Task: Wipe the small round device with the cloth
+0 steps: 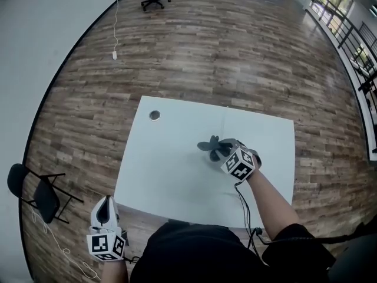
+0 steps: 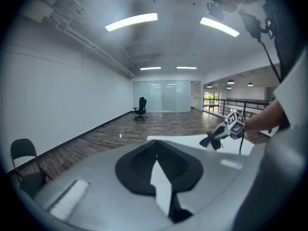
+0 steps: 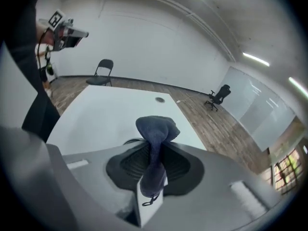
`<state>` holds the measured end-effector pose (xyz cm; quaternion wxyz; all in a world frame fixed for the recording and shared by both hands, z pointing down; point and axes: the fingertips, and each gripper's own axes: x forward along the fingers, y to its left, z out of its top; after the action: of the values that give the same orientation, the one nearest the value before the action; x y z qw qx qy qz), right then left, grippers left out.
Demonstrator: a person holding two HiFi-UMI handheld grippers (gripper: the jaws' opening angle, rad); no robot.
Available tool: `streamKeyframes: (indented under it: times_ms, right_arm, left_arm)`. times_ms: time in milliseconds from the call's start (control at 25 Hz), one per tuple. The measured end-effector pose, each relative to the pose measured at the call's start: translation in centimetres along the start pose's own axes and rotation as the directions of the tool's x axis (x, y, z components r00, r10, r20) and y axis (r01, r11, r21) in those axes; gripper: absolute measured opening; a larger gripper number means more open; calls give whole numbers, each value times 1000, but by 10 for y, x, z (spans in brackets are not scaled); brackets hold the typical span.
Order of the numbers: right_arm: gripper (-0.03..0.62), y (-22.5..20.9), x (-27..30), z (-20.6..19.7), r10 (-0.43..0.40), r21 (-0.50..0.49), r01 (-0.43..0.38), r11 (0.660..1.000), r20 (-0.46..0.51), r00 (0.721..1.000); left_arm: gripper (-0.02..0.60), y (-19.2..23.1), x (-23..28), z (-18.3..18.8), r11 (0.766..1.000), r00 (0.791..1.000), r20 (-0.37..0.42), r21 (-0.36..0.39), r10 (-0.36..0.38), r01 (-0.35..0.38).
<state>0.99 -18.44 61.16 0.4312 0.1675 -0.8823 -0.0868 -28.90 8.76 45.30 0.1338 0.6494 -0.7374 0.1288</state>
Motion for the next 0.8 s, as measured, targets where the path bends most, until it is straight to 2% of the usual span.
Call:
streamKeyframes:
  times_ms: [80, 160, 280, 360, 640, 800]
  right_arm:
    - [69, -5, -1, -7, 18, 149, -23, 989, 33, 999]
    - [69, -6, -1, -17, 39, 293, -55, 955, 63, 997]
    - [69, -5, -2, -32, 59, 408, -89, 909, 86, 994]
    - [69, 0, -3, -38, 67, 441, -103, 892, 97, 993]
    - [69, 24, -5, -52, 81, 488, -116, 865, 93, 992]
    - [69, 40, -5, -61, 99, 454, -112, 884, 53, 994]
  left_arm:
    - [8, -4, 0, -1, 1000, 1000, -6, 4, -6, 6]
    - [8, -7, 1, 0, 1000, 1000, -7, 10, -14, 14]
    - [8, -8, 2, 4, 1000, 1000, -3, 20, -20, 20]
    - [8, -9, 4, 7, 999, 1000, 2, 25, -26, 26]
    - [8, -16, 10, 12, 997, 998, 3, 44, -60, 60]
    - [8, -21, 13, 14, 996, 997, 8, 51, -73, 72]
